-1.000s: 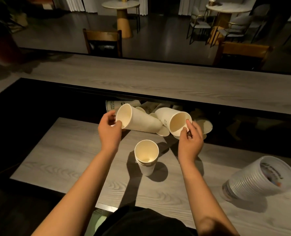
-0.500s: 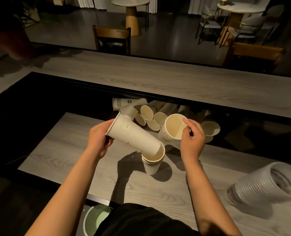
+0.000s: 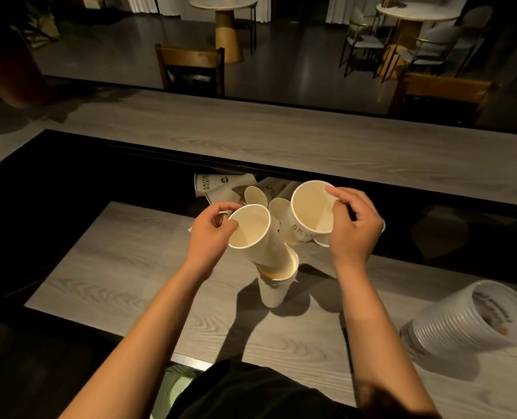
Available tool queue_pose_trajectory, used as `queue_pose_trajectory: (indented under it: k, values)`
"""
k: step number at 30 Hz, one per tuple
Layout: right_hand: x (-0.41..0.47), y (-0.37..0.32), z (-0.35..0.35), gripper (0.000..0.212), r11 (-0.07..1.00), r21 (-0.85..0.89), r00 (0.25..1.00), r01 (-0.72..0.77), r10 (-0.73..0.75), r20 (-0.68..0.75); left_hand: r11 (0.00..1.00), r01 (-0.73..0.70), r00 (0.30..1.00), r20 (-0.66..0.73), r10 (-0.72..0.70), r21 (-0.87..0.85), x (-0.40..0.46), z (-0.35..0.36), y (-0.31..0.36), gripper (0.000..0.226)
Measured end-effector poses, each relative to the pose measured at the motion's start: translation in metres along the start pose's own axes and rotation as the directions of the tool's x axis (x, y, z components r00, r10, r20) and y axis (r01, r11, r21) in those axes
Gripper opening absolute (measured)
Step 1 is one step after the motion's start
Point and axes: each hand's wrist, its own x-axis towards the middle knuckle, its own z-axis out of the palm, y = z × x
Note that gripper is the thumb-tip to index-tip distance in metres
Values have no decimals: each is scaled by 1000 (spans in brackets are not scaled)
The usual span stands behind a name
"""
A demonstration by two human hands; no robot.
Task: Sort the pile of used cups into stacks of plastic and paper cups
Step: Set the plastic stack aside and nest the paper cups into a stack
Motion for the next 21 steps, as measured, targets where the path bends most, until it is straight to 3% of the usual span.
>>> queue_pose_trajectory:
  k: [6,16,19,21]
  values:
    - [11,-17,-6,35,996,62,997,64,-61,-49,995,-71,997,-3,71,75,-2,14,-1,30]
    - [17,-28,-15,34,982,188,990,-6,32,-136,923,27,999,-33,-16,383,-26,74,-56,20]
    - [13,-25,-14,29,977,209,989,-54,80,-121,930,34,999,0,-36,366,-25,81,-57,20]
    - [10,-22,-13,27,974,216,991,-72,95,-95,962,82,996,23,-92,259,-24,83,-57,21]
